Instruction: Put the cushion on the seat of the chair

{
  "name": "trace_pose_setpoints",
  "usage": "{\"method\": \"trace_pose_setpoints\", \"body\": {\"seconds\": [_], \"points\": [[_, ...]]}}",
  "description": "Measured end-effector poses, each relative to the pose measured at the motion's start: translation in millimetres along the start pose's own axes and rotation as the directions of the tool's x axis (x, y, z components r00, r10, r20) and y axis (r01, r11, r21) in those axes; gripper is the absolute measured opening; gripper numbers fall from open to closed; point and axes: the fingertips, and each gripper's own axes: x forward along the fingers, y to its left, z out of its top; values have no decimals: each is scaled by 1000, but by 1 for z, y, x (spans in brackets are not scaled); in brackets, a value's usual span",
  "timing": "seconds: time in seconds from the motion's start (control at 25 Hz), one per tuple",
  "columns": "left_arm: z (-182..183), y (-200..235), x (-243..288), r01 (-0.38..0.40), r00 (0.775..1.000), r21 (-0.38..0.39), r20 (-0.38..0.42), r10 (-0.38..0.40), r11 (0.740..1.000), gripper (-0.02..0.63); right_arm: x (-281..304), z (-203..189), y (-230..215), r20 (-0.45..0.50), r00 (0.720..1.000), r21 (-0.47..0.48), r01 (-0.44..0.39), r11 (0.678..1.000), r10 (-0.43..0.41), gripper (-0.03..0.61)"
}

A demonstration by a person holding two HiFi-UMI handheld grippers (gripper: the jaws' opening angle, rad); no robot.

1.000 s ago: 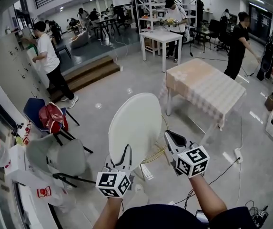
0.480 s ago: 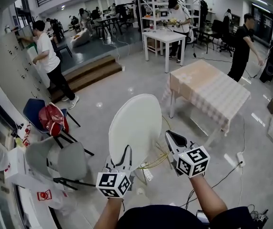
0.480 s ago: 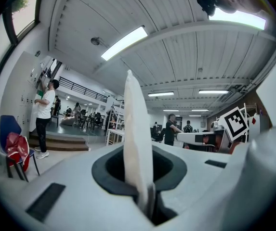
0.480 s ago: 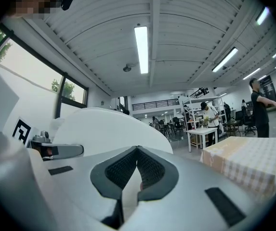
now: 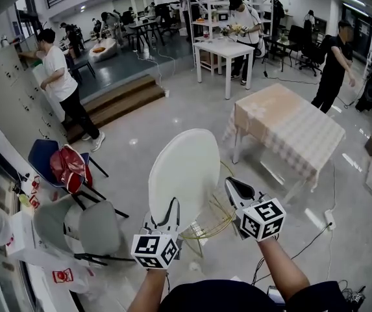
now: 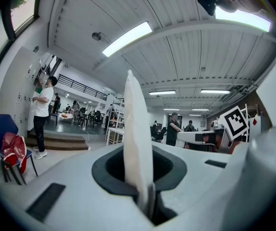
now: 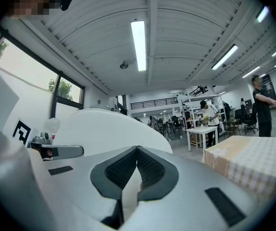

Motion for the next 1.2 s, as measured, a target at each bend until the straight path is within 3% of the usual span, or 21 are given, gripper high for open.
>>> {"method": "trace_pose_setpoints", "body": {"seconds": [0.56,1.2], "points": [[20,49,59,42,999,-2,-18,-42,999,52,69,14,-18,-13,999,-1,33,999,-33,20],[27,99,89,71,997,-11,-25,-71,997,52,133,15,-17,-24,998,-1,51,999,-51,20]]}}
